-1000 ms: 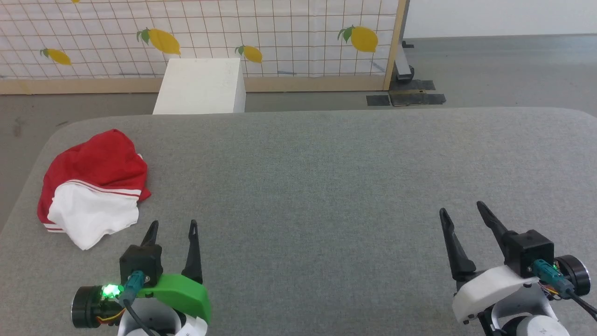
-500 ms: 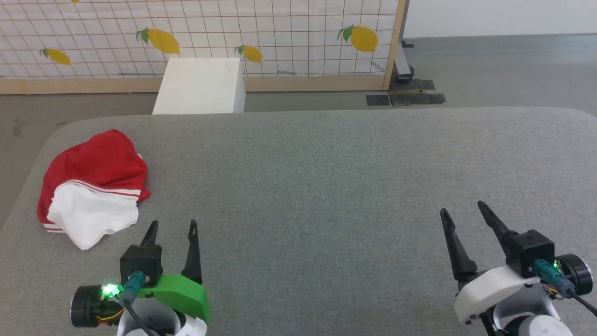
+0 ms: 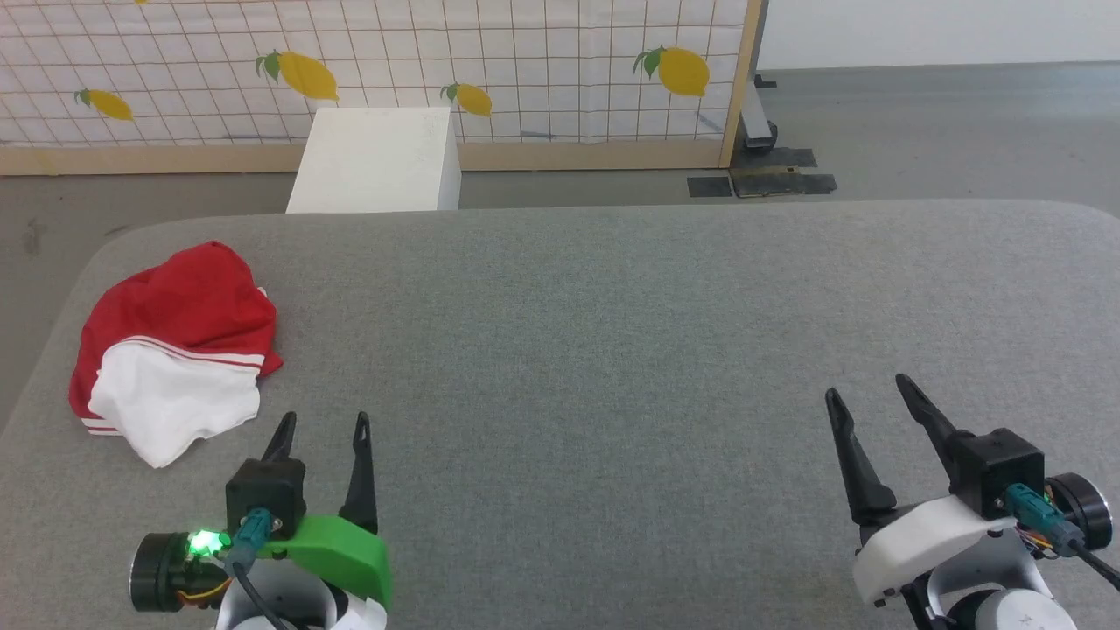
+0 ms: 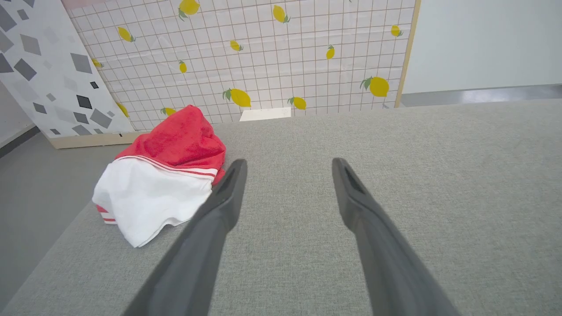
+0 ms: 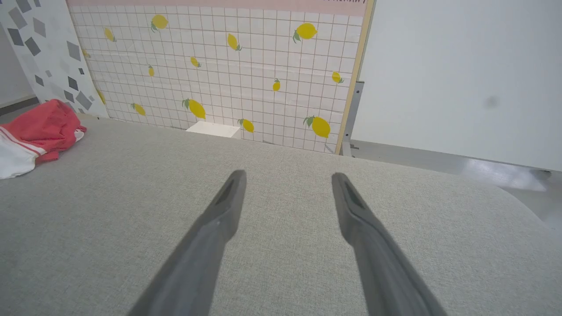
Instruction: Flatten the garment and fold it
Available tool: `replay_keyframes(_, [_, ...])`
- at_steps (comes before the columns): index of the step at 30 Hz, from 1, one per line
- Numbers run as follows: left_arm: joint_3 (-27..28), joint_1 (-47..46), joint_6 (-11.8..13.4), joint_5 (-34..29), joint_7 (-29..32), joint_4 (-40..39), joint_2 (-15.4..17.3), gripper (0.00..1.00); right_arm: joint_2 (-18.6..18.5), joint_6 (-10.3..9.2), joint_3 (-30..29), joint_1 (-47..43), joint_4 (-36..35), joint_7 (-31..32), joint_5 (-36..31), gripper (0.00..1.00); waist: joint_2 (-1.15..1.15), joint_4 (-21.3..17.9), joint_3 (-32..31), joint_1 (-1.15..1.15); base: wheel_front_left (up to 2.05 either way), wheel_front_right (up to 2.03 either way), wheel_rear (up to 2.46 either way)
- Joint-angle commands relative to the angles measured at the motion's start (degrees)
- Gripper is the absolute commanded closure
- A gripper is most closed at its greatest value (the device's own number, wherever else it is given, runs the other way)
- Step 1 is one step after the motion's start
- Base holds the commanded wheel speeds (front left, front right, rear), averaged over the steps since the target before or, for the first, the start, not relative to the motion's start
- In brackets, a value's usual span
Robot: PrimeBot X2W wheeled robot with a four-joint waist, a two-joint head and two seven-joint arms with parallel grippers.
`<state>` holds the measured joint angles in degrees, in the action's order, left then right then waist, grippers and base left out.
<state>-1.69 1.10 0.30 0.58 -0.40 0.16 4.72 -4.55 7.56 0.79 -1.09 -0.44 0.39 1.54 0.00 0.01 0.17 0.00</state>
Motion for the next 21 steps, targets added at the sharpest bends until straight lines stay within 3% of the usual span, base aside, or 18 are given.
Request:
replay_keyframes(1, [-0.1,-0.3,0.4,-0.6,-0.5,0.0,0.7,0.00,0.0,-0.02,0.1,1.1,-0.5,0.1,0.7,0.00,0.00,0.0,0.0,0.00,0.00,0.00,0.00])
replay_keyframes(21, [-1.2,-0.5,0.9,-0.3,-0.5,0.1,2.1,0.00,0.7,-0.03,-1.4,1.4,-0.3,0.9,3.2,0.00,0.00,0.0,0.5,0.00,0.00,0.00,0.00])
